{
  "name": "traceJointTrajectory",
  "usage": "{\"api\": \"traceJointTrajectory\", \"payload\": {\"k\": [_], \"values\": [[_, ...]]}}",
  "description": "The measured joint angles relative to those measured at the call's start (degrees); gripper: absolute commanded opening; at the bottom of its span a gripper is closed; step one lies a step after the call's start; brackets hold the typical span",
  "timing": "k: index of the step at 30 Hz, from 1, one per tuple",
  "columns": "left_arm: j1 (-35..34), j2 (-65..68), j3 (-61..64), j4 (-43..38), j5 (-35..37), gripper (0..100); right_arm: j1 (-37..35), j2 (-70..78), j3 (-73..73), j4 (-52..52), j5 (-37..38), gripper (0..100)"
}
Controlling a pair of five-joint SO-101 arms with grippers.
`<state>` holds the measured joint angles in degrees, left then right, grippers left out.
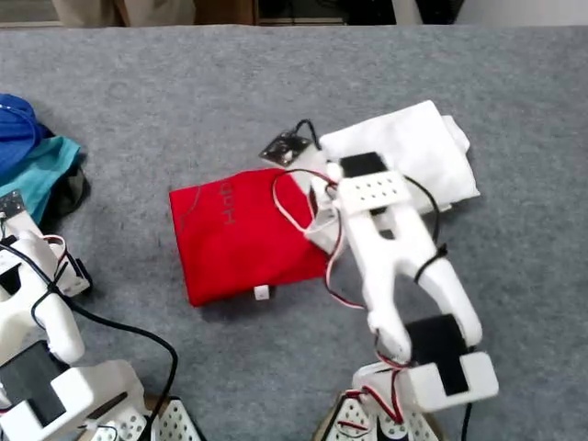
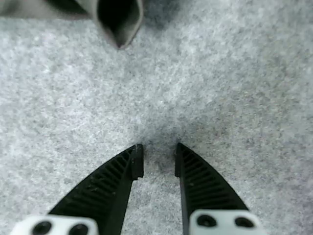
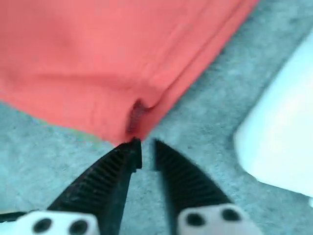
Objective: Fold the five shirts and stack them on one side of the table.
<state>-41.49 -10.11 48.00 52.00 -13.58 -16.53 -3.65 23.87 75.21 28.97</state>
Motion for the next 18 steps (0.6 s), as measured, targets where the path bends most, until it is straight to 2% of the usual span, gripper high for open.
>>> {"api": "traceJointTrajectory", "payload": {"k": [2, 4, 9, 11, 14, 18], "values": [[0.0, 0.0, 0.0, 0.0, 0.0, 12, 0.2, -2.0, 0.3, -0.3, 0.2, 28.4], [0.0, 0.0, 0.0, 0.0, 0.0, 12, 0.0, -4.2, 0.3, -0.3, 0.2, 23.9], [0.0, 0.0, 0.0, 0.0, 0.0, 12, -1.4, -8.5, -2.8, 2.2, -2.3, 0.0], [0.7, 0.0, 0.0, 0.0, -0.9, 12, -3.8, -8.7, -4.8, 2.9, -5.5, 3.7], [4.4, -0.4, -0.1, 0.1, -1.6, 12, -6.2, -6.7, -5.5, 3.0, -7.9, 0.0], [13.2, -0.7, -5.7, 7.4, 2.1, 12, -6.0, 1.4, -2.8, 0.9, -8.5, 0.2]]}}
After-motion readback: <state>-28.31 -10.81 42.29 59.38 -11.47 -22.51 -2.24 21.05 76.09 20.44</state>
